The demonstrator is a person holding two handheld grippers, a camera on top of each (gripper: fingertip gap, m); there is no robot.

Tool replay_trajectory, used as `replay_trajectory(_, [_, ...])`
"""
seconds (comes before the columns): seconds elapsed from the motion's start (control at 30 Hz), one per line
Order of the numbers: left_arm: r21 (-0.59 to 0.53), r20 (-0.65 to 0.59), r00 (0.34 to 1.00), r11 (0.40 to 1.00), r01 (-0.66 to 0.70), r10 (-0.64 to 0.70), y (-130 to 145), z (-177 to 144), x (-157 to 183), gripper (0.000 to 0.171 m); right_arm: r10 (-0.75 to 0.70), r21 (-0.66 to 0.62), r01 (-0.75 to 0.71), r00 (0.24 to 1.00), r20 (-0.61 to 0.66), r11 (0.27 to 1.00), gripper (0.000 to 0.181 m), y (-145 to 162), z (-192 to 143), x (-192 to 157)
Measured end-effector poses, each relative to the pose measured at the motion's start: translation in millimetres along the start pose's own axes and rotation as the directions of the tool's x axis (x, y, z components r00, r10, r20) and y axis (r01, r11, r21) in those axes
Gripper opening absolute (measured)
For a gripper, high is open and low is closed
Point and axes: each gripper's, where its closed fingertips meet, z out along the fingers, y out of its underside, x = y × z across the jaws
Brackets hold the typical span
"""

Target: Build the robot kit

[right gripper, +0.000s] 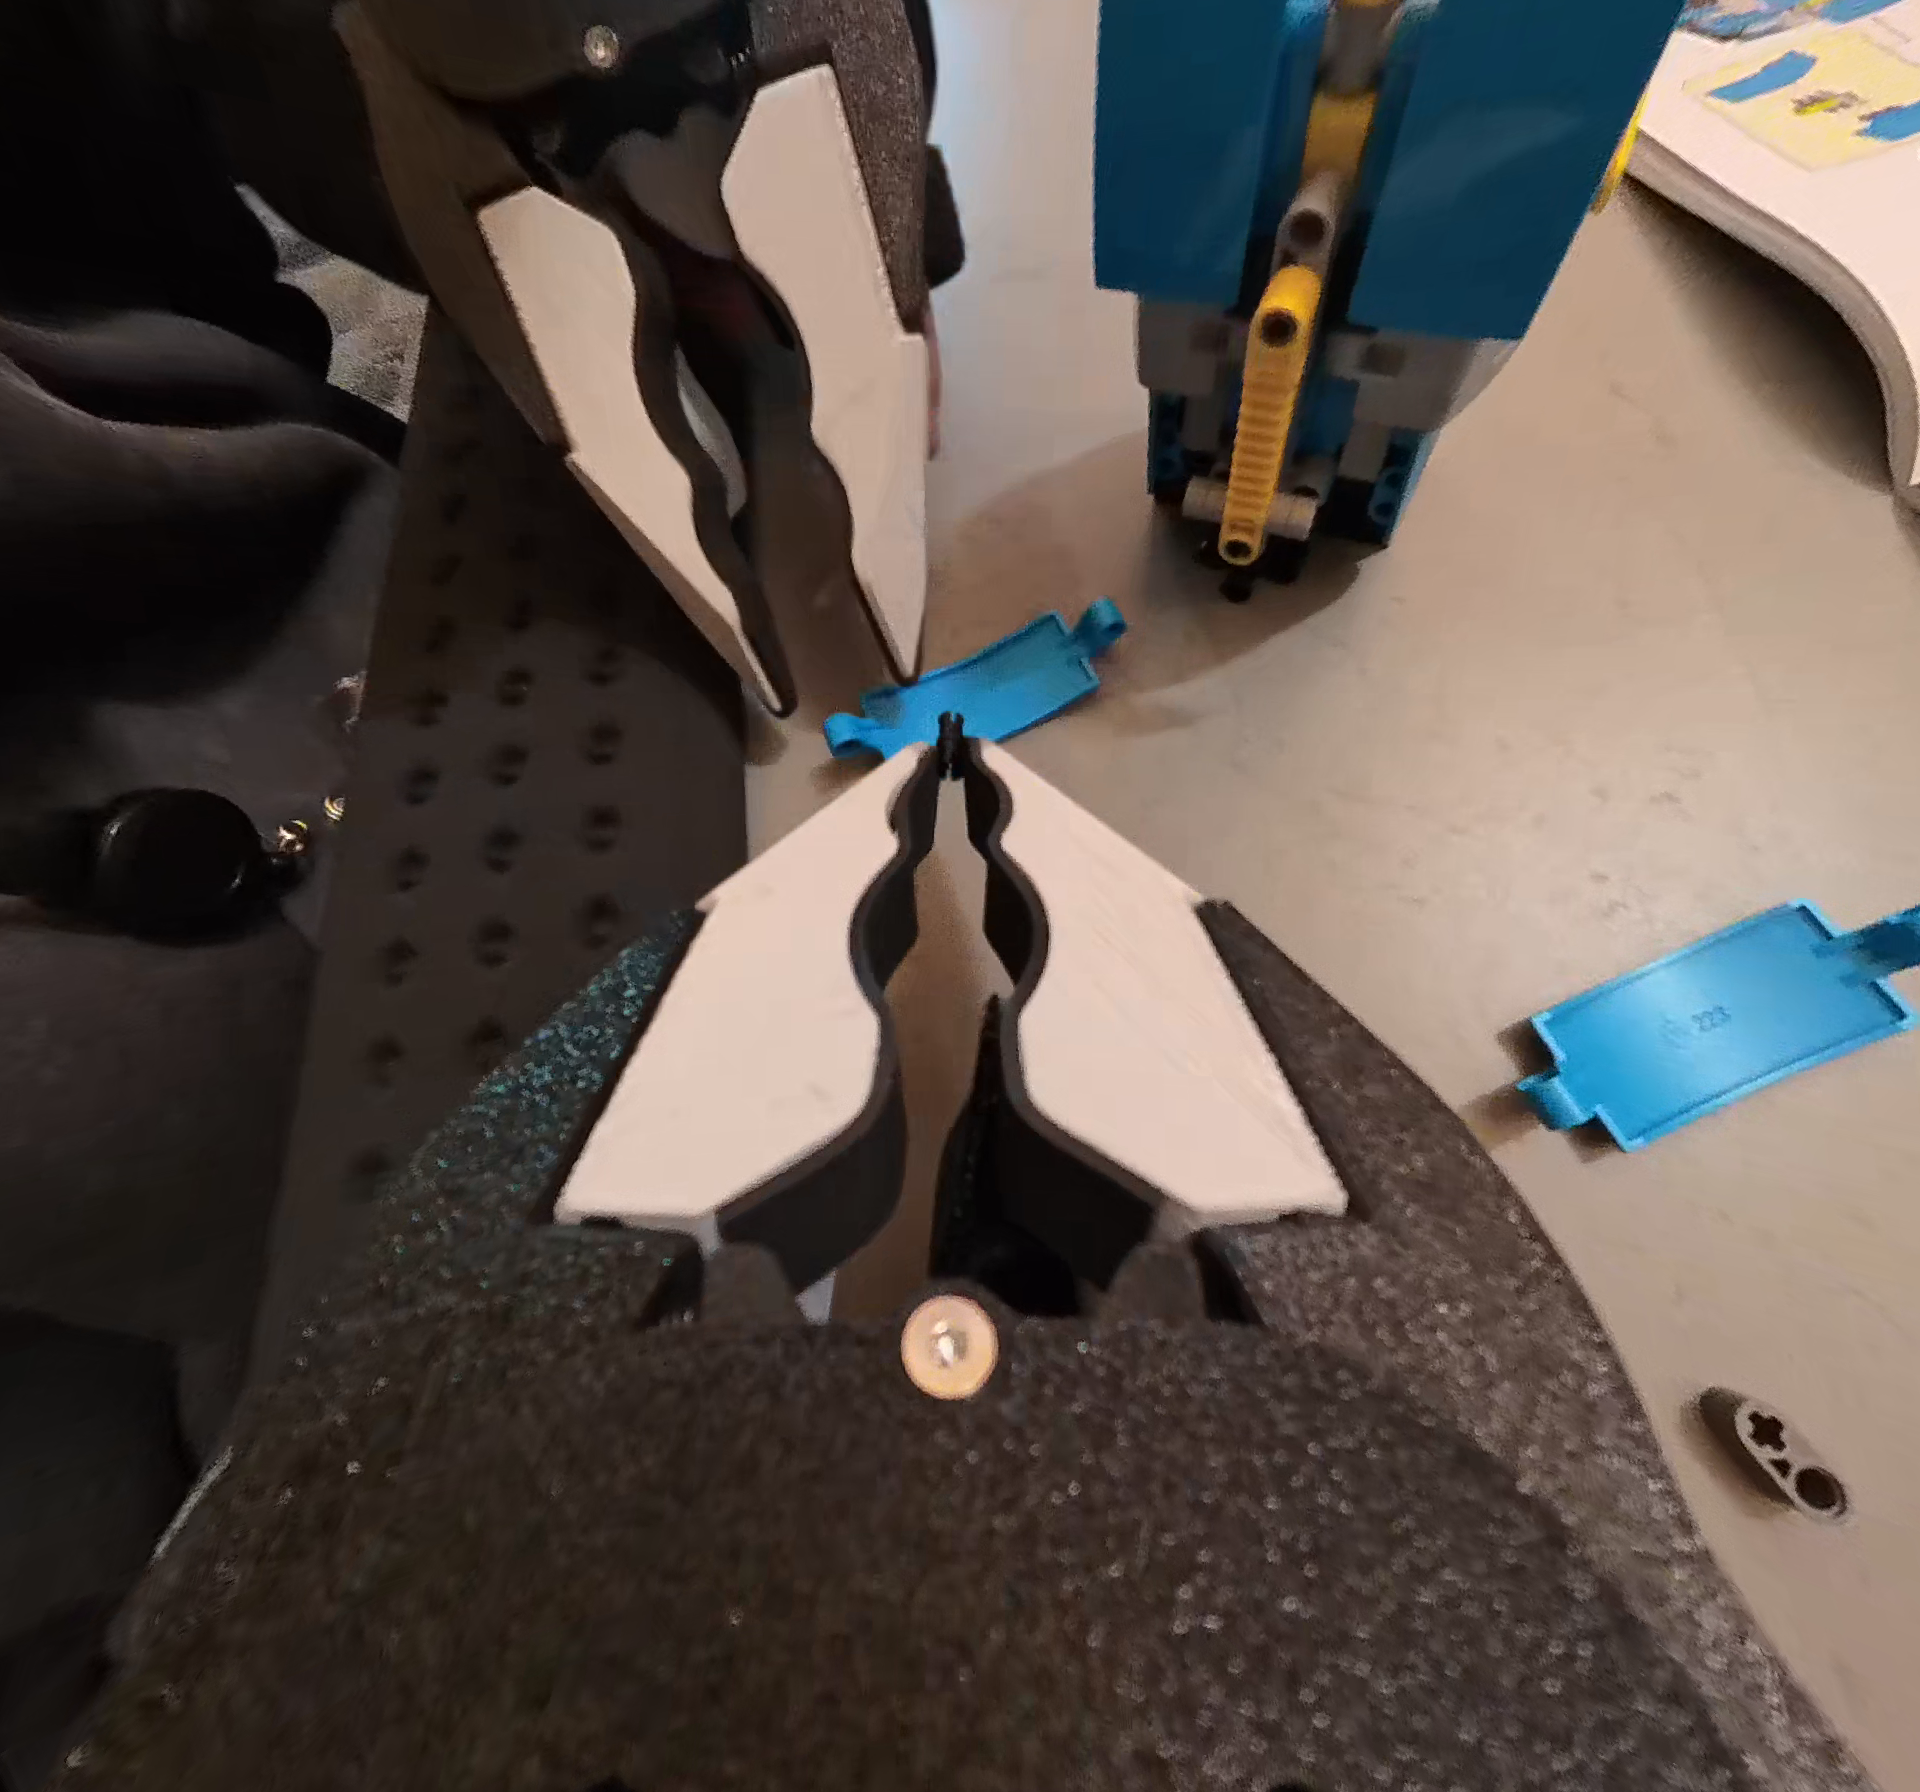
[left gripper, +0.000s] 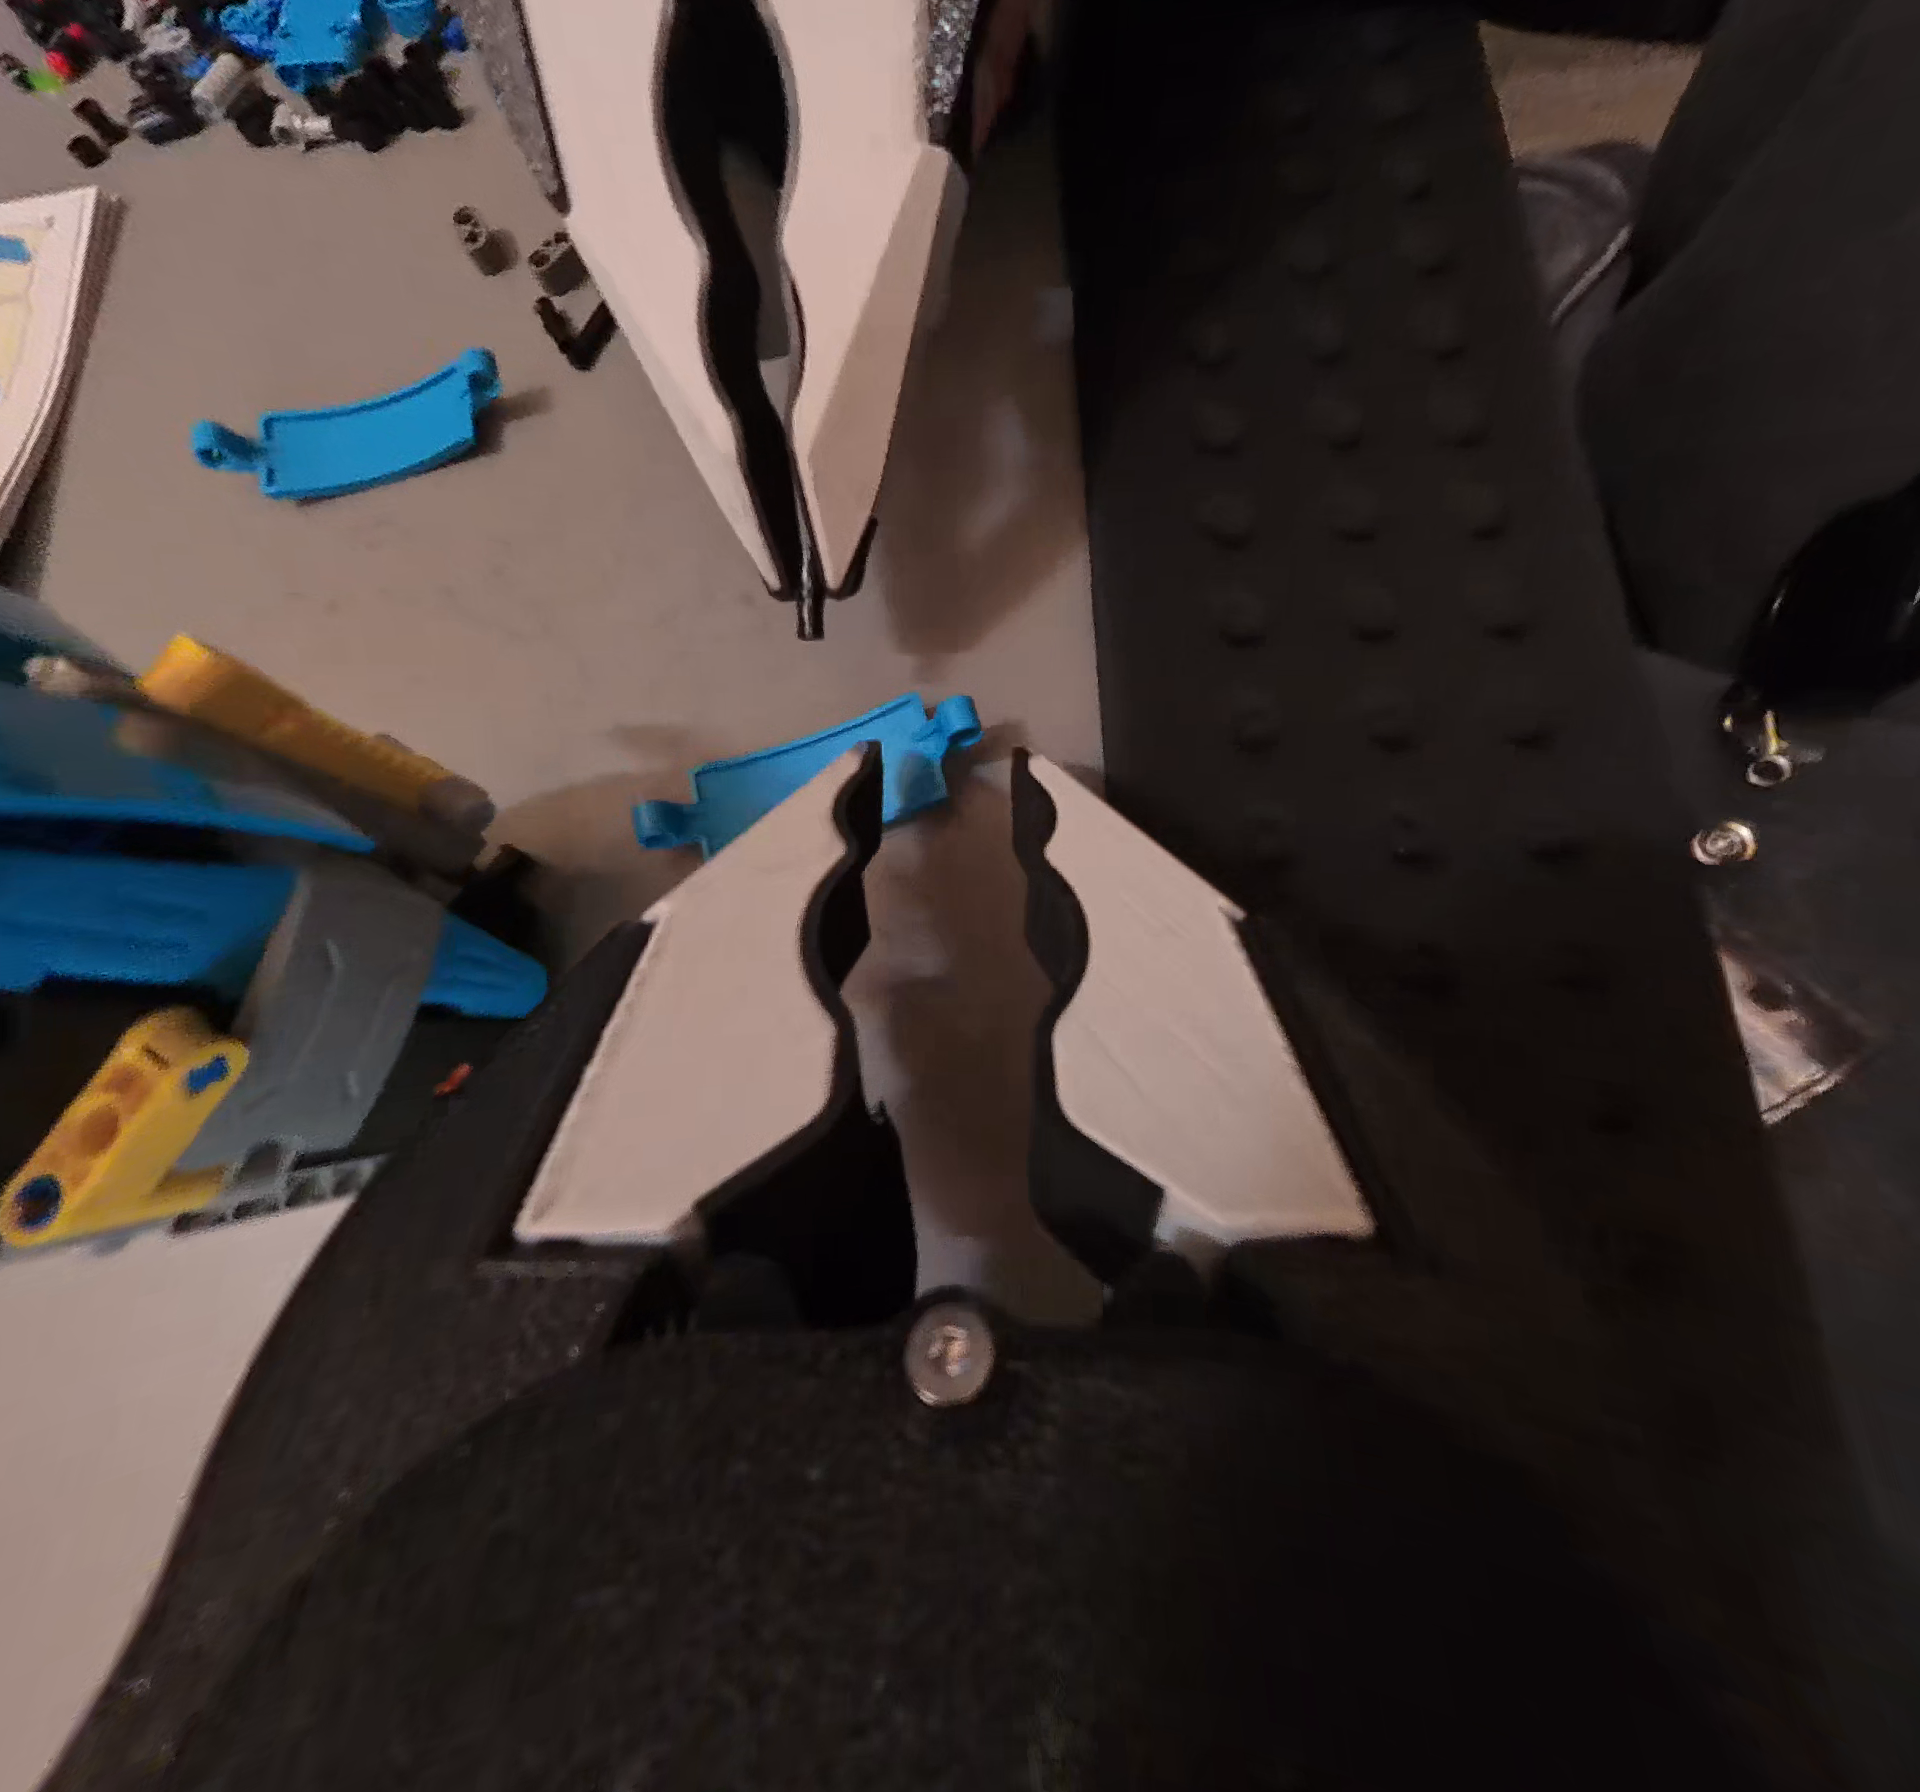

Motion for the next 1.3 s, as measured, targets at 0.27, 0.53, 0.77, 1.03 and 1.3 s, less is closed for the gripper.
replay_trajectory(0.27, [0.035,-0.033,0.995,0.995,-0.092,0.093,-3,5,-5,0.023,0.029,0.009,-0.029,0.999,0.018,1.0,0.005,0,1,1])
replay_trajectory(0.53, [0.006,0.002,0.985,0.985,-0.175,0.175,-3,17,-4,0.009,0.053,0.008,-0.053,0.998,0.037,0.999,0.005,0,1,1])
replay_trajectory(0.77, [0.066,0.054,0.997,0.996,-0.056,0.053,-20,9,-14,0.008,0.071,0.047,-0.072,0.997,0.018,0.996,0.004,-5,-5,8])
replay_trajectory(1.03, [0.442,-0.332,0.888,0.779,0.444,-0.318,-93,-44,-7,0.007,0.009,0.341,-0.04,0.996,0.092,0.939,0.004,-52,-60,-1])
replay_trajectory(1.3, [0.387,-0.624,0.732,0.705,0.595,-0.275,-105,-33,3,0.008,0.045,0.382,-0.028,0.998,-0.035,0.924,0.004,-41,-74,32])
